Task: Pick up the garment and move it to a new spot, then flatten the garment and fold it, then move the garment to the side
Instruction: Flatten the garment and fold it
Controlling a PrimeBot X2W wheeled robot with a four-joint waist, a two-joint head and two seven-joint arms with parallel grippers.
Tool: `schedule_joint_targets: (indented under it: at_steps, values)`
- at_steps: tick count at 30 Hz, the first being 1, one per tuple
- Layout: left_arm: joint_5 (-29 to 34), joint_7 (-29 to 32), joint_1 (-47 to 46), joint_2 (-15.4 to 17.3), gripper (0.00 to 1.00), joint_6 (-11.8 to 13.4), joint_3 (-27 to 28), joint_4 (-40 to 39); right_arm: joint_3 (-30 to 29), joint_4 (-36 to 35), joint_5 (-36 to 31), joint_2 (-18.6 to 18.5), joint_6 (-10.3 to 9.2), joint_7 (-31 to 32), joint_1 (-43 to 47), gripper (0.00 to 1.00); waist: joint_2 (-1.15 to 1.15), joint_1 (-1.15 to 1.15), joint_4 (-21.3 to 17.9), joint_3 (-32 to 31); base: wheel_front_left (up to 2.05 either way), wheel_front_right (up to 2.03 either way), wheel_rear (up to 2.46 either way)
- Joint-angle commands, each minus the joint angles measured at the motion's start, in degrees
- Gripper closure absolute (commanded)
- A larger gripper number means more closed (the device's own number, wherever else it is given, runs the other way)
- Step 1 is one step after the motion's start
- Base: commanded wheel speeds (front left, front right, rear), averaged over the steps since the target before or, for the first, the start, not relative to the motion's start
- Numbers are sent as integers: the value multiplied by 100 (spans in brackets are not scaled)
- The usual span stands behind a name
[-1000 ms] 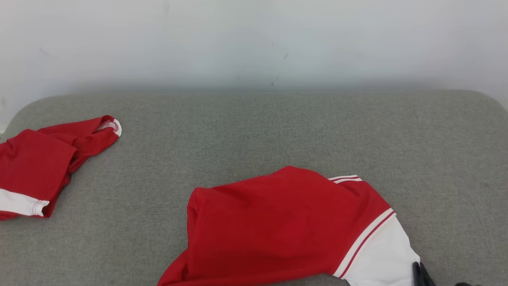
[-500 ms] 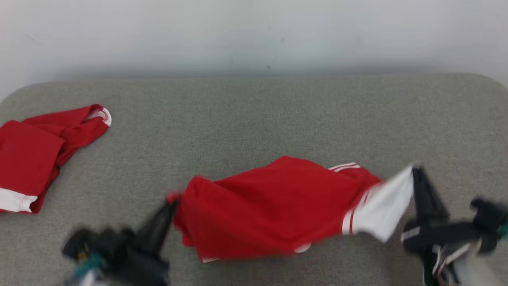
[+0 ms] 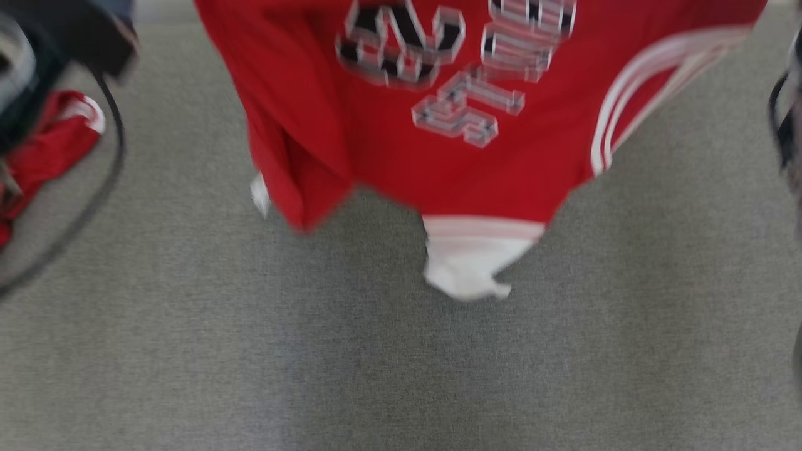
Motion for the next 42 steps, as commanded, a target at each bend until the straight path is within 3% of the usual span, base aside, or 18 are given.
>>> schedule_joint_targets:
  at_steps: [1, 8, 15, 23, 32, 42]
  values:
    - [-81, 14, -251, -19, 100, 8, -61, 112, 15, 148, -9, 23, 21, 26, -265, 100, -1, -2, -179, 678, 0, 0, 0]
    - [-466, -19, -2347, -191, 100, 8, -463, 986, 40, 1350, -240, 121, 21, 0, -2475, 100, -1, -2, -245, 1020, 0, 0, 0]
    - [-778, -348, -3556, -359, 100, 8, -1033, 1679, 196, 2159, -503, 135, 21, -272, -3711, 100, -1, -2, -244, 1094, 0, 0, 0]
    - [-1245, -646, -3941, -247, 100, 8, -1640, 2166, 555, 2586, -387, -16, 21, -435, -4042, 100, -1, -2, -334, 1206, 0, 0, 0]
    - [-1943, -704, -4013, 35, 100, 9, -2277, 2203, 708, 3207, -374, -325, 21, -497, -4222, 100, -1, -2, -396, 1374, 0, 0, 0]
    - [-2346, -961, -4116, 17, 100, 9, -2811, 2317, 908, 3452, -258, -244, 21, -684, -4280, 100, -1, -2, -379, 1373, 0, 0, 0]
